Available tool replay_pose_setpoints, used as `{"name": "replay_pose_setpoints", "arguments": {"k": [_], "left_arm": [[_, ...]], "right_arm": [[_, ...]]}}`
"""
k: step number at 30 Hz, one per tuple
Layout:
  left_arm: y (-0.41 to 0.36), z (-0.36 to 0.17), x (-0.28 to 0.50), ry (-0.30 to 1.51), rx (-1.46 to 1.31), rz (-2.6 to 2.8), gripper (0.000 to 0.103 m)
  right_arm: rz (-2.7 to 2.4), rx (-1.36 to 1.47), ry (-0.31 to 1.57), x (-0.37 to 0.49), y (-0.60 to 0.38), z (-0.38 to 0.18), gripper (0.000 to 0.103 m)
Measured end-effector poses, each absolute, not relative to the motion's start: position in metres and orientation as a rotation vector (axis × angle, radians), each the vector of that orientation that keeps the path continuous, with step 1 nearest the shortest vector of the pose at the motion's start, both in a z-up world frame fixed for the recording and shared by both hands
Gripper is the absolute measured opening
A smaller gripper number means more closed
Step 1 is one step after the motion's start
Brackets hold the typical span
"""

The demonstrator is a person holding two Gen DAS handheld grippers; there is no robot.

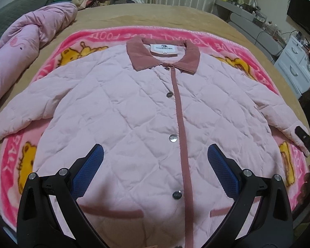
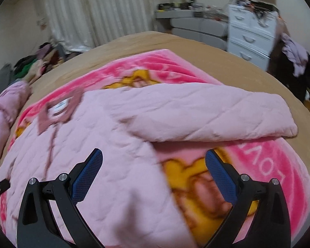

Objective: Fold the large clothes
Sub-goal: 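Grasp the jacket sleeve cuff with the right tool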

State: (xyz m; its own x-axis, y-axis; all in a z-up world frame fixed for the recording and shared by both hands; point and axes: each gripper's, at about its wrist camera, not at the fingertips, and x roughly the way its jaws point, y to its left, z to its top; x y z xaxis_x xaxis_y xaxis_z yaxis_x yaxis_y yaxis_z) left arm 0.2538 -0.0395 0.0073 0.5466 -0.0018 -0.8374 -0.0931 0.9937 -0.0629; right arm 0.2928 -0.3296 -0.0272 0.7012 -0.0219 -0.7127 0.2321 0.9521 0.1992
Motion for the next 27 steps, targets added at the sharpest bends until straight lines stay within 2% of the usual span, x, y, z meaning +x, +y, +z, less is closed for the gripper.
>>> {"name": "replay_pose_setpoints", "arguments": {"k": [20,27], "left_arm": [[-0.057,-0.032,0.289,1.055,-0.073,0.085,0.094],[-0.059,-0.036,0.293,1.045,-0.035,0.102,0.094]], "right_arm": [[-0.49,0.673,0.845,0.311,-0.499,-0.105,0.099],[-0.529,0.869,0.788,0.319,-0.557,-0.127,0.099]]}}
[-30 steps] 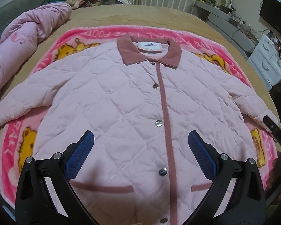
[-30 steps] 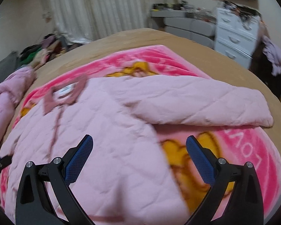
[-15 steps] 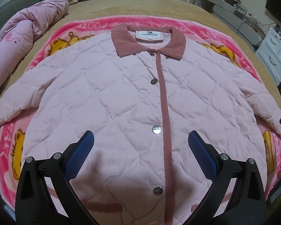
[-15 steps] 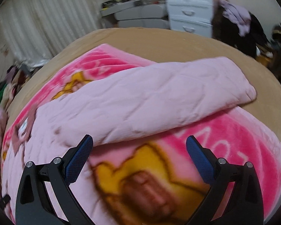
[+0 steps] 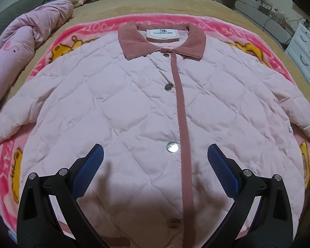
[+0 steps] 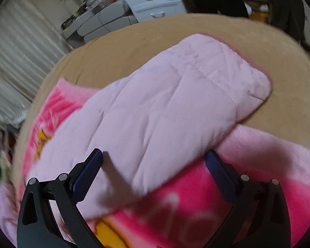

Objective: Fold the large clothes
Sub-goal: 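Grasp the jacket sleeve cuff with the right tool, then lift the sleeve with the right tool and fold it across the jacket front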

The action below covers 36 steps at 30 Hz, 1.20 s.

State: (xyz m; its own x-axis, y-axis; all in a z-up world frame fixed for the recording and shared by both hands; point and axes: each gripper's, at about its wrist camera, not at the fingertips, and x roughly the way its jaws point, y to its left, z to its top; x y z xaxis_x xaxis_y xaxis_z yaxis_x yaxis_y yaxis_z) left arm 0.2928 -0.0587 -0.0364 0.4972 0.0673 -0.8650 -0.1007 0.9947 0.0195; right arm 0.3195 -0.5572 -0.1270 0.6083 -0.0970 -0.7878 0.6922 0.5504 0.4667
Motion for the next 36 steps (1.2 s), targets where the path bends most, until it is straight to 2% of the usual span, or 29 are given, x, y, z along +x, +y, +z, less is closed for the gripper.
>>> {"name": "replay_pose_setpoints", "arguments": {"k": [6,7,9,10,13,14,17,26,36], "left_arm": [[-0.056,-0.035,0.298,1.034,-0.031,0.106,0.094],[-0.055,-0.034,0.299,1.032,-0.028,0.106,0.094],[-0.055,-0.03,0.299,1.022,-0.015,0.103,0.094],[-0.053,-0.029,0.298,1.017,-0.009,0.102,0.094],[-0.049,-0.021,0.299,1.003,0.009,0.101,0.094],[-0.048,-0.017,0.299,0.997,0.014,0.098,0.094],[-0.043,-0.008,0.3,0.973,0.028,0.102,0.094],[-0.022,0.009,0.3,0.933,0.024,0.111,0.094],[0.007,0.026,0.296,0.889,0.042,0.147,0.094]], "right_arm": [[-0.545,0.973,0.692,0.322,-0.581,-0.133,0.099],[-0.55,0.972,0.665,0.321,-0.583,-0.134,0.096],[-0.571,0.964,0.65,0.32,-0.586,-0.134,0.07],[-0.565,0.972,0.644,0.32,-0.589,-0.134,0.053],[-0.507,0.967,0.613,0.319,-0.591,-0.124,0.032],[-0.497,0.928,0.602,0.321,-0.587,-0.114,0.028],[-0.448,0.854,0.562,0.324,-0.579,-0.084,0.023],[-0.272,0.597,0.451,0.345,-0.518,0.017,0.02],[-0.057,0.434,0.396,0.377,-0.421,0.086,0.019]]}}
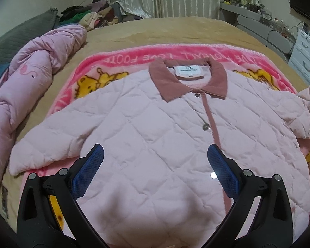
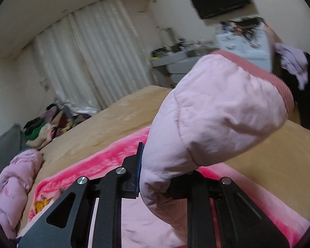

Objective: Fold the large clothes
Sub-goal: 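Lift the sleeve with the right tool and fold it across the jacket front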

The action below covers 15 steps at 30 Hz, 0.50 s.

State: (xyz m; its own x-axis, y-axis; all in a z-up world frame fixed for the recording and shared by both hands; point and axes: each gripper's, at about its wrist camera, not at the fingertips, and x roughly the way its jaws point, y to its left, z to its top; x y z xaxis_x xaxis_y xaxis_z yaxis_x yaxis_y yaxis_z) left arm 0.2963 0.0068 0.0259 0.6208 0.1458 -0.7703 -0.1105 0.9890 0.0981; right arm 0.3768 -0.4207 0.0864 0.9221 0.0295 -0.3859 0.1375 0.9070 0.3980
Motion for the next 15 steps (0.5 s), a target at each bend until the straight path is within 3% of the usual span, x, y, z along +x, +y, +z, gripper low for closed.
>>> {"name": "replay_pose_setpoints", "arguments": {"k": [15], "left_arm": [[0.091,0.054,0.297,0.847,-0.102,0.241,0.094]], "right_arm": [[0.173,0.317,0.381,0.407,-0.281,0.138,0.018]]}}
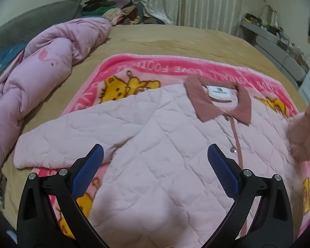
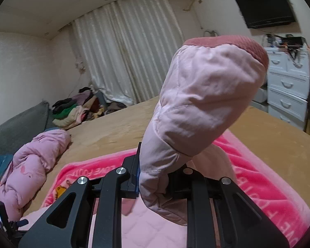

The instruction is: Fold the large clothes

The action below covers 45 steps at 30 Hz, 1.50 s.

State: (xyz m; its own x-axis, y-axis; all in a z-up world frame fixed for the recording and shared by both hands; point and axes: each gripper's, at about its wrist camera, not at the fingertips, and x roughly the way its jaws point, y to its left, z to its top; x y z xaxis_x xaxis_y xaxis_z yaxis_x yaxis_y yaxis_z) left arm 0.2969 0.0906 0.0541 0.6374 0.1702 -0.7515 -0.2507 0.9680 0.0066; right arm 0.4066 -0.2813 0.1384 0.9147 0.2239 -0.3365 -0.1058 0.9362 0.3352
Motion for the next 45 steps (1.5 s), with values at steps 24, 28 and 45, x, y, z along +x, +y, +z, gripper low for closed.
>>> {"name": "replay_pose_setpoints", "arguments": {"k": [24,28,45], "left_arm": [[0.19,0.007,0.281,0.817,-0.442,0.155,0.094],[0.194,-0.003,0.282,0.821,-0.52,0.089,0.094],[0.194,-0.045,0.298,0.838,-0.804,-0.129,0.094]], "right_arm": [[0.414,0.112,0.553,0.409,-0.055,0.045,0.018],[0.429,0.06,0.614,0.408,-0.023,0.009,0.019],[0.577,-0.227,0.796,0.383,0.051,-0.066,0.057]]}}
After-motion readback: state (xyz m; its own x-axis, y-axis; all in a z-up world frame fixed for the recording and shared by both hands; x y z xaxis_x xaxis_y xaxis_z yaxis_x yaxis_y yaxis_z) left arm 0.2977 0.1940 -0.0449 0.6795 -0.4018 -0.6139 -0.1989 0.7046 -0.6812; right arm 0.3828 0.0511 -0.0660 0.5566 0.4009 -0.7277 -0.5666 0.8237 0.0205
